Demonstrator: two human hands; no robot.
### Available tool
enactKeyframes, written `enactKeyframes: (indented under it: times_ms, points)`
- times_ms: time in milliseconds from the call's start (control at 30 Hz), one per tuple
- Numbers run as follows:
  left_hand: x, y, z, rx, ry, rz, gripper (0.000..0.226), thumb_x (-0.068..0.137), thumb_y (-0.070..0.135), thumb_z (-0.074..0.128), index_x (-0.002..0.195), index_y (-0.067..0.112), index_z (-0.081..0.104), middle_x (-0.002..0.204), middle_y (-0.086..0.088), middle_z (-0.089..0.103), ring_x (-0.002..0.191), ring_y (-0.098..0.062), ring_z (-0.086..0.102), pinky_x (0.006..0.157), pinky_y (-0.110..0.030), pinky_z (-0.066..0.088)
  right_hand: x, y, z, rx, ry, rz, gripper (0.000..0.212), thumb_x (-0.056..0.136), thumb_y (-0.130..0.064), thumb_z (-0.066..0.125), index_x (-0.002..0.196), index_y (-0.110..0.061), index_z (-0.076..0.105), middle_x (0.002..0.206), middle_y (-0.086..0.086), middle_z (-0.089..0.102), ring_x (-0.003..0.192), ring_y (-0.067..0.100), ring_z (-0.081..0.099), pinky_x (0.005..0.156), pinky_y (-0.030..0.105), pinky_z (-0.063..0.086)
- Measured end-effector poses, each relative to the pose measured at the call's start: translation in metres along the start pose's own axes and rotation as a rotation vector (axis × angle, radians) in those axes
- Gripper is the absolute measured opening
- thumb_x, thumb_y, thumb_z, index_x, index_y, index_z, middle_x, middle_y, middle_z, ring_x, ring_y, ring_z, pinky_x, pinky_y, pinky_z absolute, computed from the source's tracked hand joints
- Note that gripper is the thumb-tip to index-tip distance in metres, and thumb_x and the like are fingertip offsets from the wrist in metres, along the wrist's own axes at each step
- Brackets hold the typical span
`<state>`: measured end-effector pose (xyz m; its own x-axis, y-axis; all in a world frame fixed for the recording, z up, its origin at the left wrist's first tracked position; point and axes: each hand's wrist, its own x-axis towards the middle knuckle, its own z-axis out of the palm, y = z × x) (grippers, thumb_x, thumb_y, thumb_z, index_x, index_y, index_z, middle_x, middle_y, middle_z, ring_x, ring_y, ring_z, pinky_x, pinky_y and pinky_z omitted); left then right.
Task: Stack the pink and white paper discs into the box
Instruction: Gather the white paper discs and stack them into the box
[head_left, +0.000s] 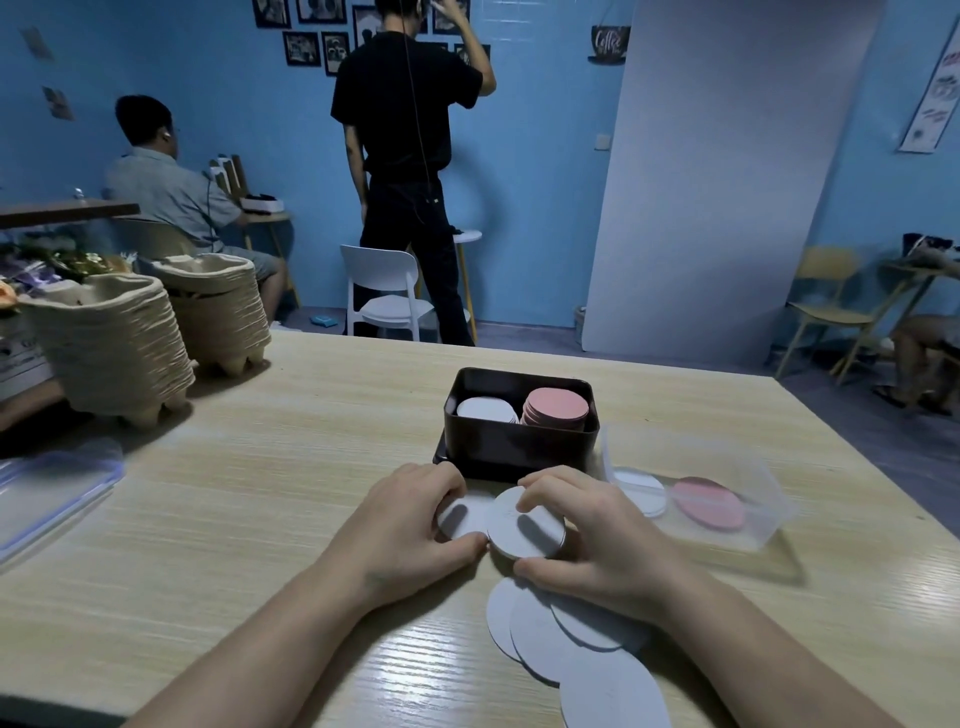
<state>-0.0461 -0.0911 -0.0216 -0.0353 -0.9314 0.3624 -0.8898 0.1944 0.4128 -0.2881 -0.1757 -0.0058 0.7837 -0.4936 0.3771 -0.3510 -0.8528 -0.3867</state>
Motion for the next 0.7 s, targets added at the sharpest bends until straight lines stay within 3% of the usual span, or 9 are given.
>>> enactKeyframes:
  times_ms: [233, 400, 700]
  points:
    - [-0.009, -0.002, -0.004, -0.028, 0.084, -0.068, 0.037, 0.077, 0.063, 0.066, 0.090, 0.035, 0.046, 0.085, 0.018, 0.051, 0.085, -0.002, 0.049, 0.066, -0.023, 0.035, -0.003, -0.002, -0.005, -0.012, 0.005, 0.034, 0.038, 0.078, -0.054, 0.077, 0.104, -0.036, 0.058, 0.126, -0.023, 0.055, 0.119, 0.002, 0.054, 0.095, 0.026, 0.048]
    - [-0.013, -0.001, -0.006, -0.116, 0.196, -0.075, 0.037, 0.076, 0.060, 0.066, 0.095, 0.031, 0.052, 0.092, 0.017, 0.056, 0.090, -0.008, 0.056, 0.071, -0.031, 0.051, -0.003, -0.002, -0.005, -0.033, -0.010, 0.055, 0.040, 0.076, -0.058, 0.076, 0.103, -0.036, 0.057, 0.125, -0.025, 0.054, 0.111, 0.003, 0.057, 0.090, 0.030, 0.050]
    - [-0.014, 0.006, -0.007, -0.094, 0.139, 0.074, 0.042, 0.081, 0.059, 0.069, 0.110, 0.031, 0.056, 0.101, 0.021, 0.058, 0.097, -0.005, 0.057, 0.080, -0.027, 0.050, 0.000, -0.005, -0.003, -0.011, -0.021, 0.000, 0.053, 0.083, -0.063, 0.073, 0.127, -0.038, 0.055, 0.136, -0.022, 0.054, 0.119, 0.002, 0.056, 0.093, 0.030, 0.052]
